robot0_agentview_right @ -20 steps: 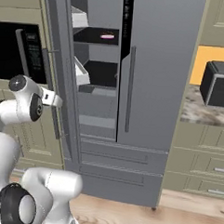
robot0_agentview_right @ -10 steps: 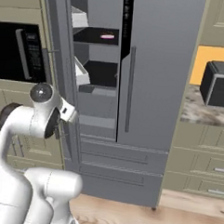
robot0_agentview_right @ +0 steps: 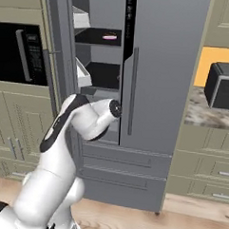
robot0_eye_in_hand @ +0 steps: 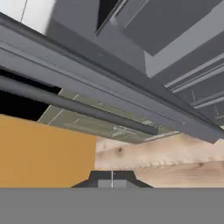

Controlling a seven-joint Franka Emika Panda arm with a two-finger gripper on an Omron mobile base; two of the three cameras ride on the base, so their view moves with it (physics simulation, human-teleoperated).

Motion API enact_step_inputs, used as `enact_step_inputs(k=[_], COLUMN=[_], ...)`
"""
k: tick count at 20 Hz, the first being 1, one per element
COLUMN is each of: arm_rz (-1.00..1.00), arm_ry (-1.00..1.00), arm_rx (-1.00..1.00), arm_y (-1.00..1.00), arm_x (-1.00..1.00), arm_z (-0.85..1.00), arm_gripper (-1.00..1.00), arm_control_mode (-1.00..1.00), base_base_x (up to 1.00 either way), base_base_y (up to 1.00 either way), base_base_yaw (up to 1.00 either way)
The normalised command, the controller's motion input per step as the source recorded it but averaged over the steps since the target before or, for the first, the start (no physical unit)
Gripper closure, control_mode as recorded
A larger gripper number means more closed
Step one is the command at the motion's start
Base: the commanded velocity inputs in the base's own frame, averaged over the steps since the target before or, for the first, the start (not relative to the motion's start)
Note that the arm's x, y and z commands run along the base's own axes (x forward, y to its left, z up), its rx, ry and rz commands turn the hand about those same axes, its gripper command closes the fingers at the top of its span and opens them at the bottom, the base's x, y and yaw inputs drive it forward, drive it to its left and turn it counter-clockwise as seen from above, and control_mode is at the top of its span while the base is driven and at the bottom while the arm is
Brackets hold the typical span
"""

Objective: Take the cake and cupcake from the fridge and place them on the empty tray on the dining counter.

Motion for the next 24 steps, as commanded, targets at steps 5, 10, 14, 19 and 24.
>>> enact_step_inputs(k=[5,10,14,19,24], arm_rz=[0.36,0.18,0.0,0.0,0.29], arm_ry=[0.32,0.3,0.12,0.08,0.18], arm_rx=[0.45,0.3,0.0,0.0,0.19], arm_y=[-0.27,-0.02,0.06,0.2,0.45], arm_x=[0.88,1.0,1.0,0.85,0.18], arm_z=[-0.02,-0.11,-0.08,-0.18,-0.04], arm_gripper=[1.0,1.0,1.0,1.0,1.0], arm_control_mode=[-1.0,-1.0,-1.0,-1.0,-1.0], base_base_x=[0.0,0.0,0.0,0.0,0.0], base_base_y=[0.0,0.0,0.0,0.0,0.0], base_base_yaw=[0.0,0.0,0.0,0.0,0.0])
